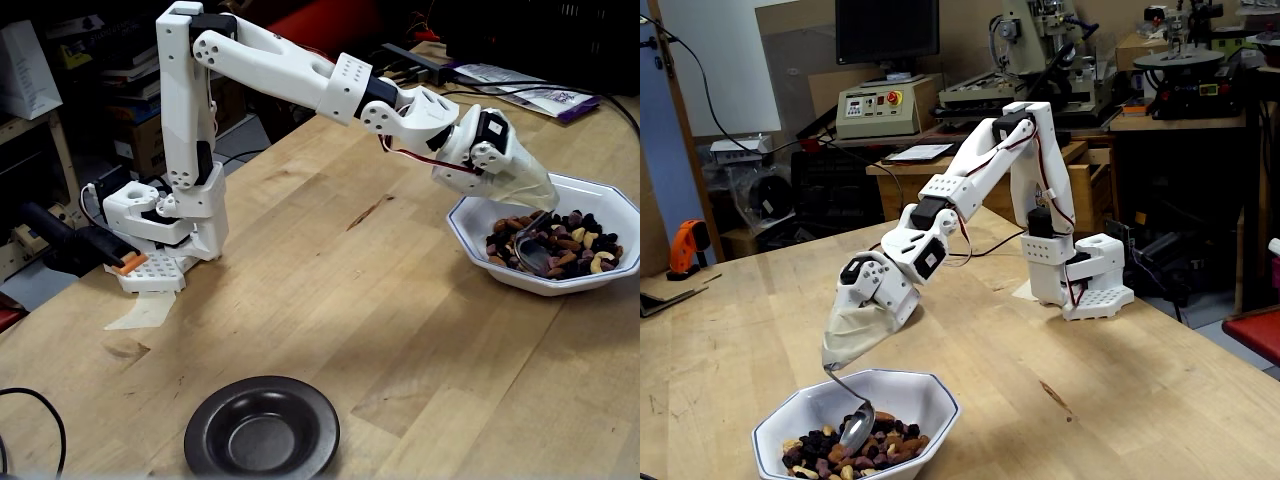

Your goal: Use spoon to transfer food from the white bowl to brown plate

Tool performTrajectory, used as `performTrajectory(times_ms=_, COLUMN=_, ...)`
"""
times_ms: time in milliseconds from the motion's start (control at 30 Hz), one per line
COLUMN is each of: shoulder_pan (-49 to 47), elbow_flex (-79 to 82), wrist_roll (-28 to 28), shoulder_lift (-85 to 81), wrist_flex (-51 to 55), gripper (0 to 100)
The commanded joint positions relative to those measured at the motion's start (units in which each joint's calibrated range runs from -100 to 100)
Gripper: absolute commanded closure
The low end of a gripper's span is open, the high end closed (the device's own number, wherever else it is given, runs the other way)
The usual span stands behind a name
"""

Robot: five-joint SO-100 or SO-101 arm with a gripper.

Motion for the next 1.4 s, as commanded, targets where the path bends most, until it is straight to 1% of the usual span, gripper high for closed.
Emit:
performTrajectory(times_ms=0, shoulder_pan=0.81, elbow_flex=-0.94, wrist_roll=0.24, shoulder_lift=-4.97, wrist_flex=-1.9, gripper=95)
performTrajectory(times_ms=567, shoulder_pan=0.81, elbow_flex=-0.68, wrist_roll=0.29, shoulder_lift=-5.05, wrist_flex=-5.3, gripper=95)
performTrajectory(times_ms=933, shoulder_pan=0.88, elbow_flex=-0.23, wrist_roll=0.24, shoulder_lift=-5.14, wrist_flex=-10.44, gripper=95)
performTrajectory(times_ms=1233, shoulder_pan=3.77, elbow_flex=-0.15, wrist_roll=-0.1, shoulder_lift=-5.57, wrist_flex=-11.07, gripper=95)
performTrajectory(times_ms=1367, shoulder_pan=4.59, elbow_flex=-0.15, wrist_roll=-0.15, shoulder_lift=-8.56, wrist_flex=-11.07, gripper=95)
